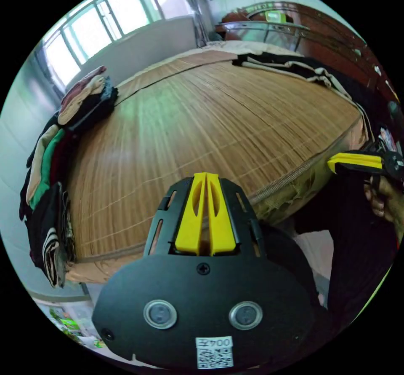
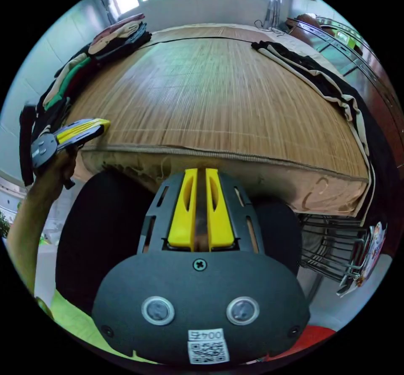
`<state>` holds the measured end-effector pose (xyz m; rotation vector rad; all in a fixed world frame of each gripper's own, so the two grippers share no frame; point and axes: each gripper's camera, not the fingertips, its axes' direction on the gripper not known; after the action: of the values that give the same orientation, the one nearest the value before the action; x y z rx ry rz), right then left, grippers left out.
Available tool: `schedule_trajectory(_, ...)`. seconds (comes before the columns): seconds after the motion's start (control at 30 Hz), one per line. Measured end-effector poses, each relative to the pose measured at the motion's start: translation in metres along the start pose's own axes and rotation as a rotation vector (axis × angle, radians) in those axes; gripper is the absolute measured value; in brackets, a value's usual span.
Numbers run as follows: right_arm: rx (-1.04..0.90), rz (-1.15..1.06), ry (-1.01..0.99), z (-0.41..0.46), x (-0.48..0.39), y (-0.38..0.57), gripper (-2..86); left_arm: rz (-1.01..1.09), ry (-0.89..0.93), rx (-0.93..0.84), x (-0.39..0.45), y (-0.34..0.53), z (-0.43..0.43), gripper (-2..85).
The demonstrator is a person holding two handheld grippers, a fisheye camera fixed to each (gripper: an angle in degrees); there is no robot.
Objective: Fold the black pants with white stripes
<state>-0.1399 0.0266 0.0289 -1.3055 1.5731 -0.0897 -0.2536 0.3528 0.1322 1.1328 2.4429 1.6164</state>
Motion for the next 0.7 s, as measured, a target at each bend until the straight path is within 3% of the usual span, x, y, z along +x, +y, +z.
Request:
schedule_trajectory(0.17,0.021,0.009,-0.003,0.022,0.045,0.021,5.7,-0.013,-0.044,0.007,0.006,0.016,0.04,0.4)
schedule_trajectory(0.3,0.02,0.077,-0.169,0.037,0.107,0.035,5.5,-0.023,-0.063,0.019,-0.003,0.029,0.058,0.3)
schedule_trajectory(0.47,0.04,0.185,-0.241,0.052,0.169,0.055,1.4,-0.195,0.126,0.011,-0.061,0.037,0.078,0.3)
schedule_trajectory(0.57,0.208,0.238,-0.344,0.037,0.214,0.078,2.4,-0.343,0.221,0.004,-0.1,0.046,0.073,0.3)
schedule_trajectory(0.7,0.49,0.514,-0.359,0.0,0.323,0.132,4.8,-0.521,0.267,0.121,-0.147,0.083,0.038,0.3)
